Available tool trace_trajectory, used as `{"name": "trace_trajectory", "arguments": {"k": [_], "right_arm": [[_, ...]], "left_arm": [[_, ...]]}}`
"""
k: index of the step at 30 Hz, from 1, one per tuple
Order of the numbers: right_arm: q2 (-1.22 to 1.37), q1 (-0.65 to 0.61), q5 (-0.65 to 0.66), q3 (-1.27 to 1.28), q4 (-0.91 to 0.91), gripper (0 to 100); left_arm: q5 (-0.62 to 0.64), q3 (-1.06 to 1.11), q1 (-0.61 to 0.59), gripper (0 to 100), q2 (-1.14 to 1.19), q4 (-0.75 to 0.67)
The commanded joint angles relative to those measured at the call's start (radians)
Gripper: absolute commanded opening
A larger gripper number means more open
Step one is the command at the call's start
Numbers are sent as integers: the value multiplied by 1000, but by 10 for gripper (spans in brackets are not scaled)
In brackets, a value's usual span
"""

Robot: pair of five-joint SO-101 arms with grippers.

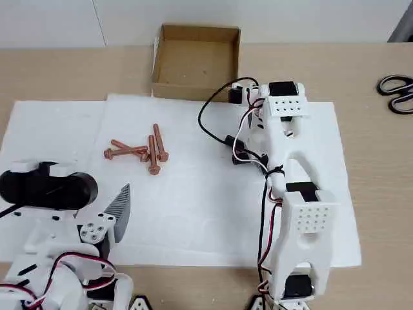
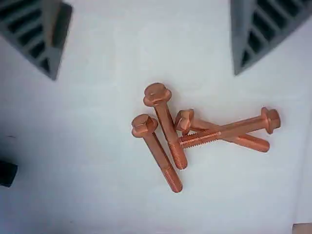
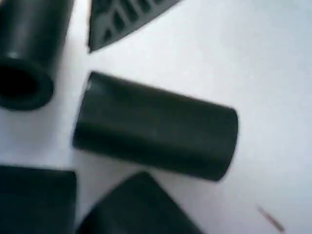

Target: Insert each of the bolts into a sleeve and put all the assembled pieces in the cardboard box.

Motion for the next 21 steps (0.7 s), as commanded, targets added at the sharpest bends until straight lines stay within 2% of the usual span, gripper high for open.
{"name": "trace_trajectory", "arguments": {"k": [1,16,18,20,21], "right_arm": [[-4,-2,-11,-3,-21,136],[125,-2,-12,-5,-77,135],[127,-2,-12,-5,-77,100],[127,-2,-12,-5,-76,11],[125,1,-12,-8,-74,6]], "left_arm": [[3,-2,-6,218,0,-9],[3,-2,-6,218,0,-9],[3,-2,-6,218,0,-9],[3,-2,-6,218,0,-9],[3,-2,-6,218,0,-9]]}}
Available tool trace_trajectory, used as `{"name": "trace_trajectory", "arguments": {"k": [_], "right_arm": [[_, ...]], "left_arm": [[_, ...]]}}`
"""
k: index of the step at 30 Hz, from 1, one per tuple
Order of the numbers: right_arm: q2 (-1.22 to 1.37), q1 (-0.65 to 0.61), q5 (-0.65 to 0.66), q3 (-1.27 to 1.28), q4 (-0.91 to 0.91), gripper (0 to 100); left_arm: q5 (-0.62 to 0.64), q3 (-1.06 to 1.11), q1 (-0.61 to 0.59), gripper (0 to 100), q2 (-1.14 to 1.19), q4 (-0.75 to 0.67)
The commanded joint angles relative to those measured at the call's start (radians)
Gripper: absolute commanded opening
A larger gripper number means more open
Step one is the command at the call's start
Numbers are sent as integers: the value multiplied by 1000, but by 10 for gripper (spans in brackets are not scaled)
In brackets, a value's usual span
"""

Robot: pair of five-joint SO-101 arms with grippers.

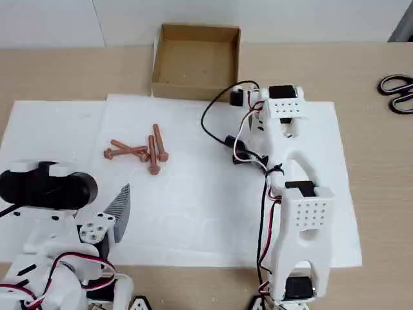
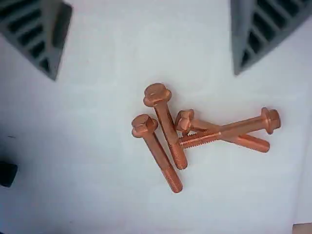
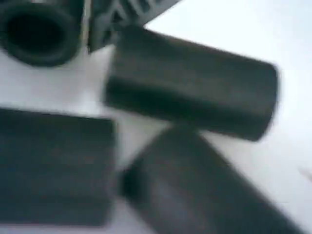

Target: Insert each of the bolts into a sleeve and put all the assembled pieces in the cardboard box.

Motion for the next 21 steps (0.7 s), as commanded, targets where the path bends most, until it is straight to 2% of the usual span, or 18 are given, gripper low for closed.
{"name": "trace_trajectory", "arguments": {"k": [1,6,9,12,15,21], "right_arm": [[19,-5,-6,2,-13,20],[-99,-4,-3,-101,110,9],[-231,-2,-3,-95,110,4],[-360,-8,-3,-78,113,3],[-466,-18,-3,-29,113,3],[-573,-24,-3,132,110,3]], "left_arm": [[3,-2,-6,218,0,-9],[3,-33,-8,217,11,9],[0,-77,-8,217,74,52],[-2,-143,-8,217,224,112],[-3,-222,-6,217,382,109],[-54,-369,-5,217,738,-9]]}}
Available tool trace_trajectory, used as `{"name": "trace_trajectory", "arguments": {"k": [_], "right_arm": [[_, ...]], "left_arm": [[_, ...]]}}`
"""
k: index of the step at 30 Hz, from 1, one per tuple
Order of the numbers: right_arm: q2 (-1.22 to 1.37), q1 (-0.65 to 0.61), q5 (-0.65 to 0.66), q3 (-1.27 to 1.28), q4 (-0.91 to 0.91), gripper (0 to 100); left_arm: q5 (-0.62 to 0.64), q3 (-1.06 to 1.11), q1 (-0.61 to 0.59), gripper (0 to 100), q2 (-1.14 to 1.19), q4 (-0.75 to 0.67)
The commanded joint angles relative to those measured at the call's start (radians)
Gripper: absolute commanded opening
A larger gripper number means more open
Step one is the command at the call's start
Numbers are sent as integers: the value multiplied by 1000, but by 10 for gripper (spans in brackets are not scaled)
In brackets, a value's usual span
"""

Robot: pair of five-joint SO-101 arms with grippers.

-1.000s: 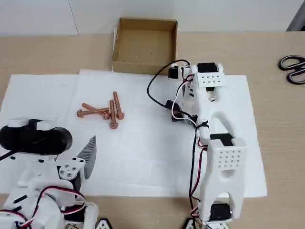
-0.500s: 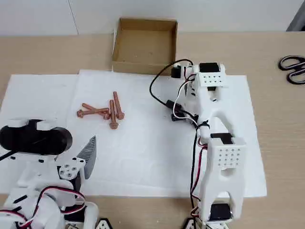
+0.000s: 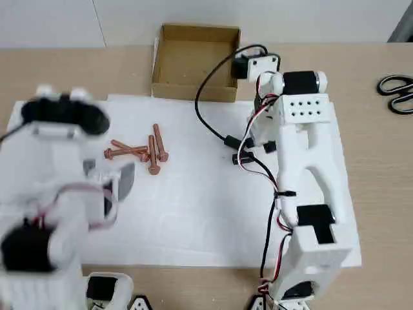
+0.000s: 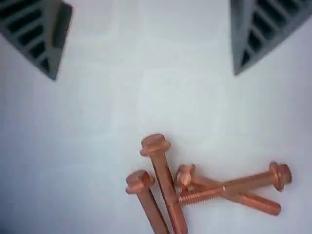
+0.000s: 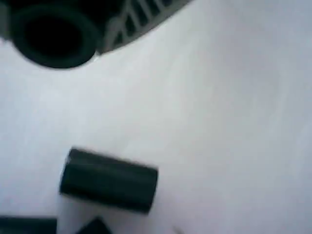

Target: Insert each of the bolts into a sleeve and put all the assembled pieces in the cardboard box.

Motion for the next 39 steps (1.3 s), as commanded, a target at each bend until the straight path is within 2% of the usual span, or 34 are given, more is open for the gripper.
{"name": "trace_trajectory", "arguments": {"k": [1,3,5,8,13,19,28,36,39], "right_arm": [[-93,-2,-3,60,16,4],[-99,-1,-3,91,16,4],[-102,-1,-5,118,15,4],[-102,-4,-11,143,13,5],[-104,-1,-11,169,8,5],[-104,-5,-12,170,8,5],[-104,-5,-12,169,7,5],[-104,-5,-12,169,7,5],[-104,-5,-12,169,7,5]], "left_arm": [[-43,-90,-2,217,235,-80],[-26,-124,-2,217,374,-114],[51,-159,-3,217,505,-147],[255,-203,-11,208,672,-193],[612,-278,-80,202,839,-192],[729,-266,-97,167,928,-195],[1056,-265,-132,155,1103,-241],[1092,-280,-138,152,1126,-244],[1152,-283,-138,152,1131,-245]]}}
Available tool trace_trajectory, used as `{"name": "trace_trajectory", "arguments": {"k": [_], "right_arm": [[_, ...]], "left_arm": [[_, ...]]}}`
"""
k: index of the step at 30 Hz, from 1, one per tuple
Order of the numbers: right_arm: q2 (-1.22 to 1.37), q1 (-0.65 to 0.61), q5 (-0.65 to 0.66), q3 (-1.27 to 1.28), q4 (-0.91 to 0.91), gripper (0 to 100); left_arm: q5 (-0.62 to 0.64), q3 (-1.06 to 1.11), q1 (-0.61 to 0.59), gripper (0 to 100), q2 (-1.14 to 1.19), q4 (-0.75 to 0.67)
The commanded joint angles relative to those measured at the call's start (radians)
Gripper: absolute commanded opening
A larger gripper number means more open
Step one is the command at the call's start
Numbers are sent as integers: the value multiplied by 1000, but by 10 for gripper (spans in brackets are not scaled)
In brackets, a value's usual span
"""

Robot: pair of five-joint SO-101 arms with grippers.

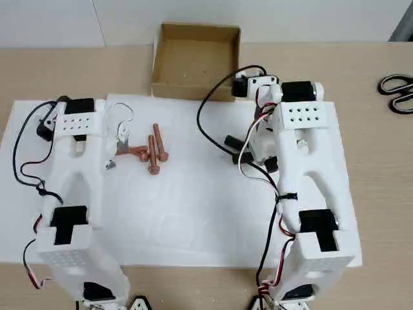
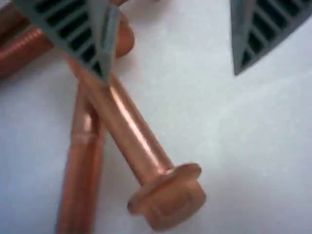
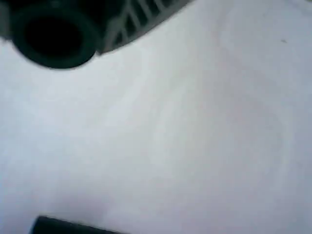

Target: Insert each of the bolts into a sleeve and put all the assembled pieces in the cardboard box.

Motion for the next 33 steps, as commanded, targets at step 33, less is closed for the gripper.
{"name": "trace_trajectory", "arguments": {"k": [33], "right_arm": [[-59,-8,-12,2,7,5]], "left_arm": [[66,62,-3,152,0,-147]]}}
